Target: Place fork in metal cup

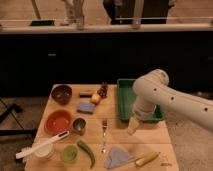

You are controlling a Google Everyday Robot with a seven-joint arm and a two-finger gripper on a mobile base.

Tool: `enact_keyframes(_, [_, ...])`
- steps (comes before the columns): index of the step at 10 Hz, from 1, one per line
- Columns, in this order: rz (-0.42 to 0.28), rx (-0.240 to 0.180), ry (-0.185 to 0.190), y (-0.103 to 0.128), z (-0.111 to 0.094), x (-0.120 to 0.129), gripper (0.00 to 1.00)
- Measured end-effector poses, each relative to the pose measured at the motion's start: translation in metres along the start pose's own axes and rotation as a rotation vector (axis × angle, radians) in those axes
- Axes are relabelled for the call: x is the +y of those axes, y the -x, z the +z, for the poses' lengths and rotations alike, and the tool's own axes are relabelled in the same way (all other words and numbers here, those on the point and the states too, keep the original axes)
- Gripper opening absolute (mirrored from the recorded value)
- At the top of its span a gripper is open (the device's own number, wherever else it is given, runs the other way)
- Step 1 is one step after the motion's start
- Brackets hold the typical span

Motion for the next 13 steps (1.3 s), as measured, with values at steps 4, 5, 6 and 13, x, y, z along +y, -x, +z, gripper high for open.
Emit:
enact_keyframes(4, [0.089, -0.065, -0.011, 0.014, 0.009, 0.033, 0.8])
enact_keyframes(5, [0.09, -0.097, -0.02, 0.016, 0.012, 0.038, 0.8])
enact_keyframes(6, [0.092, -0.129, -0.021, 0.018, 0.016, 0.046, 0.8])
enact_keyframes(13, [-0.005, -0.128, -0.016, 0.051, 0.054, 0.076, 0.8])
